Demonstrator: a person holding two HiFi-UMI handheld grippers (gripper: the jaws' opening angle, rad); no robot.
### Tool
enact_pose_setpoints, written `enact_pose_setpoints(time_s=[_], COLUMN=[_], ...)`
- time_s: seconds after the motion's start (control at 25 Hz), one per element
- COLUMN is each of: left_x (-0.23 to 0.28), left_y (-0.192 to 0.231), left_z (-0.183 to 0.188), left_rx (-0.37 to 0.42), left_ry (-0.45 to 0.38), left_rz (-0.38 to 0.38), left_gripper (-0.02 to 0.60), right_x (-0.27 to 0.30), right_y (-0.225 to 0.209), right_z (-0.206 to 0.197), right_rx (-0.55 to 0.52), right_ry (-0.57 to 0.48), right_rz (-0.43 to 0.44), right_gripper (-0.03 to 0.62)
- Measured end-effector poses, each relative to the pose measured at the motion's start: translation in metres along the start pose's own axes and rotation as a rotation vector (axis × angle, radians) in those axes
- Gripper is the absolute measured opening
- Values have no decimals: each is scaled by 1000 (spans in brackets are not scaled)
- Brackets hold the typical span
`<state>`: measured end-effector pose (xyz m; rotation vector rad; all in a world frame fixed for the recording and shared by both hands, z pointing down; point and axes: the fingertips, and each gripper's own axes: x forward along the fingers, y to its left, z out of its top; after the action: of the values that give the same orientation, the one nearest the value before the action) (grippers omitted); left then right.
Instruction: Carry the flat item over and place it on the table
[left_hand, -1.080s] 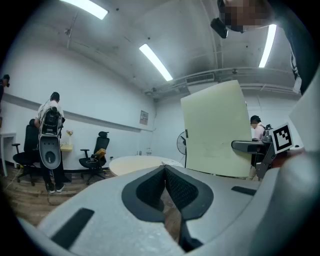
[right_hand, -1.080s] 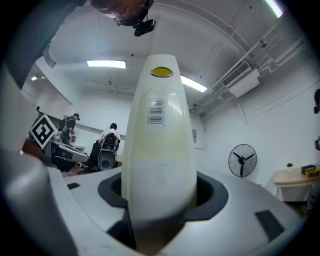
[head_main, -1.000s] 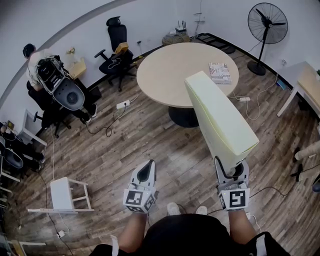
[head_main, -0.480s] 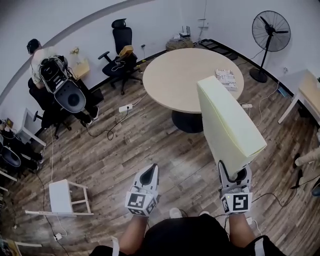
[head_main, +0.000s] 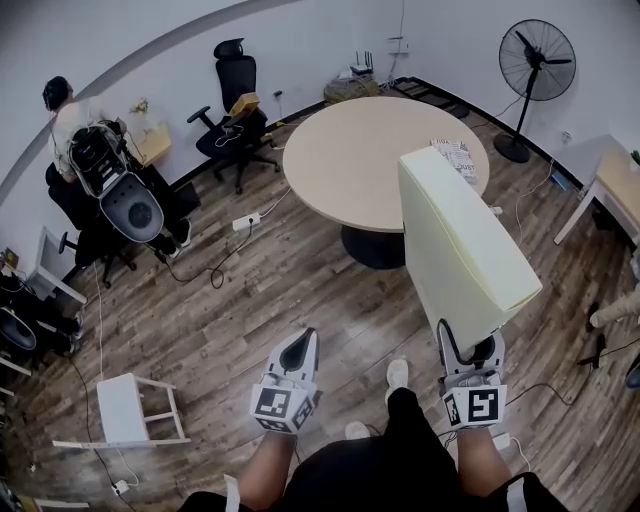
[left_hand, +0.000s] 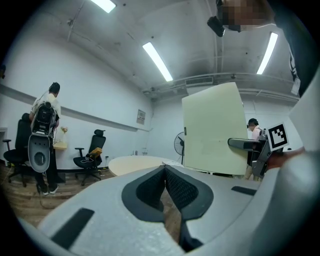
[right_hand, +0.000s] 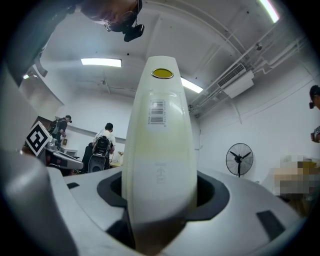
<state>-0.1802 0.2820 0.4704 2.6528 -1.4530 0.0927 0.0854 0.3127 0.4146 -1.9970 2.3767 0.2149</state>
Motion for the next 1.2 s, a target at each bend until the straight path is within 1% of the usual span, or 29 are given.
enact_pose_setpoints(time_s=[0.24,0.52,0.68,1.04,1.12,1.2], left_x=[43,122,164,251,265,276], left_y=[22,38,50,61,62,65], left_z=[3,15,21,32,31,31], left_rx=[7,18,13,19,12,-16], left_ry=[6,10,18,31,31,34], left_rz=[-2,7,23,50,58,64], left_gripper=[2,2,2,2,2,2], right_x=[47,112,152,233,246,257], right_y=[-11,-50,-68,-114,-122,-129], right_z=[-13,-26,-33,-47,-53,-57], right_rx=[20,35,65,78,89,92], right_ry=[6,7,15,20,22,25], right_rz=[2,14,23,75,83,93], right_gripper=[276,276,276,278,278,278])
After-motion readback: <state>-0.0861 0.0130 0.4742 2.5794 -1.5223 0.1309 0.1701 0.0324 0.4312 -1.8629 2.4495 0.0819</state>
